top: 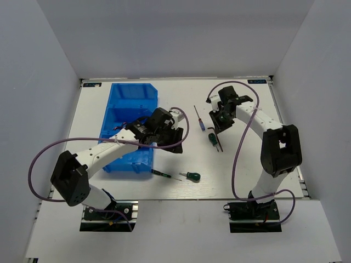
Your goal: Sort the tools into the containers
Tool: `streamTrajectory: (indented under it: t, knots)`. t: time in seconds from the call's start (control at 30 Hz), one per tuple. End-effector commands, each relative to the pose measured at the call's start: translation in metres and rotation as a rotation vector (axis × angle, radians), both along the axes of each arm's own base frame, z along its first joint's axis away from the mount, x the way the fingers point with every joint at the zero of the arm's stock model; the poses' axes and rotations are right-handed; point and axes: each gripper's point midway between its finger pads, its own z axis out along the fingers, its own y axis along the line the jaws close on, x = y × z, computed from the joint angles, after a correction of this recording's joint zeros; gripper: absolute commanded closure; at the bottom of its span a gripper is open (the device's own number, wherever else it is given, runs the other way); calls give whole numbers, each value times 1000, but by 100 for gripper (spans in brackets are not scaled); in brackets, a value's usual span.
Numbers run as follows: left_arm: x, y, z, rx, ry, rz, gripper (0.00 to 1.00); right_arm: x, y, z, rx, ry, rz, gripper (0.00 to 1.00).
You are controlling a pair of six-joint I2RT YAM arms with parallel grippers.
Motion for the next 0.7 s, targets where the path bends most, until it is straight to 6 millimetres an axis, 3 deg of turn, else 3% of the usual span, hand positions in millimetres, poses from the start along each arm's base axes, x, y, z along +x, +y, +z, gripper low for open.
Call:
streamTrajectory:
  t: [0.0, 0.23, 0.43, 0.67]
  knots:
    - [-3, -10, 30, -102, -63, 16, 41, 5, -5, -8, -9, 0, 10, 72]
    - [-10, -2, 47, -125, -103, 58, 39, 29, -6, -34, -46, 0, -3, 69]
    - [-16, 3, 44, -123, -99, 76, 38, 42, -5, -51, -62, 4, -11, 69]
    - [-20, 10, 37, -77, -89, 89, 38, 38, -12, -77, -113, 35, -13, 69]
